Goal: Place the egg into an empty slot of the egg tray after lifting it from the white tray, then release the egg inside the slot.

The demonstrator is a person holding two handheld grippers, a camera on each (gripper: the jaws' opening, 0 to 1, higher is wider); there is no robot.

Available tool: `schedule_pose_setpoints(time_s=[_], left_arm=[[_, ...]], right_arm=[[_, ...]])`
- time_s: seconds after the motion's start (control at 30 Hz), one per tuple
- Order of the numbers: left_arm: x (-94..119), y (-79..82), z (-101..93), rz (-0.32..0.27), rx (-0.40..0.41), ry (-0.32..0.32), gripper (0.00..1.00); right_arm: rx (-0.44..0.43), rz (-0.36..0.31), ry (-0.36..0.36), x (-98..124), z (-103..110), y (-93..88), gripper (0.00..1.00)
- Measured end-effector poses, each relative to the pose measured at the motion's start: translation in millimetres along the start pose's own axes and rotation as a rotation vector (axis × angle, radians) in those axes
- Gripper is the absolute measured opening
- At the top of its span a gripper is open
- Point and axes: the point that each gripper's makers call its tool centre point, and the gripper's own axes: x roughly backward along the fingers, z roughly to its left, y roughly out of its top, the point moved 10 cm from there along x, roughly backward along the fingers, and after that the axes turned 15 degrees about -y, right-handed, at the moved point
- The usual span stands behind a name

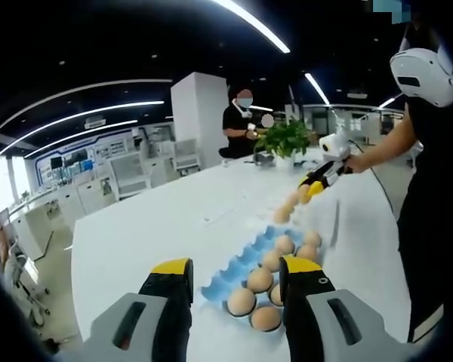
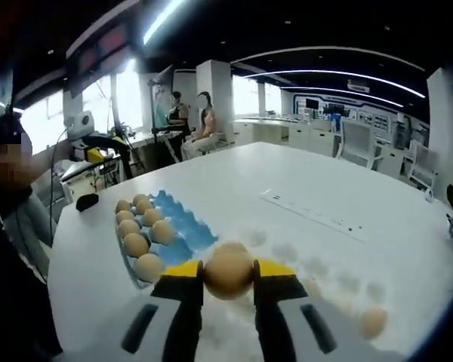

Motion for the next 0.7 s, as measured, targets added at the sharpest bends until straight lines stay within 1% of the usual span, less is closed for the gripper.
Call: schedule_pose_setpoints(time_s=[0.03, 0.1, 0.13, 0.17, 0.2, 0.33, 0.4, 0.7], left_arm=[[0, 0.0, 0.1, -0.001, 0.001, 0.0, 0.46], [0, 0.0, 0.1, 0.001, 0.001, 0.0, 0.46], [-1, -0.1, 0.0, 0.0, 0.001, -0.002, 0.46], [-1, -0.2, 0.0, 0.0, 0.002, -0.002, 0.46], [-1, -0.4, 0.2, 0.001, 0.002, -0.001, 0.46], [-2, -0.9, 0.6, 0.002, 0.003, 0.0, 0.46], [-2, -0.7, 0.2, 0.0, 0.003, -0.004, 0.46], [-1, -1.0, -0.2, 0.0, 0.004, 0.002, 0.46]], right_arm=[[-0.004, 0.008, 0.018, -4, 4, 0.6, 0.26], [0.027, 0.003, 0.053, -12, 15, 1.8, 0.26], [0.031, 0.013, 0.061, -17, 20, 1.5, 0.26], [0.038, 0.008, 0.07, -21, 24, 1.4, 0.26], [0.04, 0.013, 0.091, -26, 29, 1.2, 0.26], [0.068, 0.021, 0.125, -40, 41, 0.9, 0.26], [0.091, 0.03, 0.142, -47, 46, -0.2, 0.26], [0.107, 0.054, 0.179, -63, 53, -1.9, 0.26]])
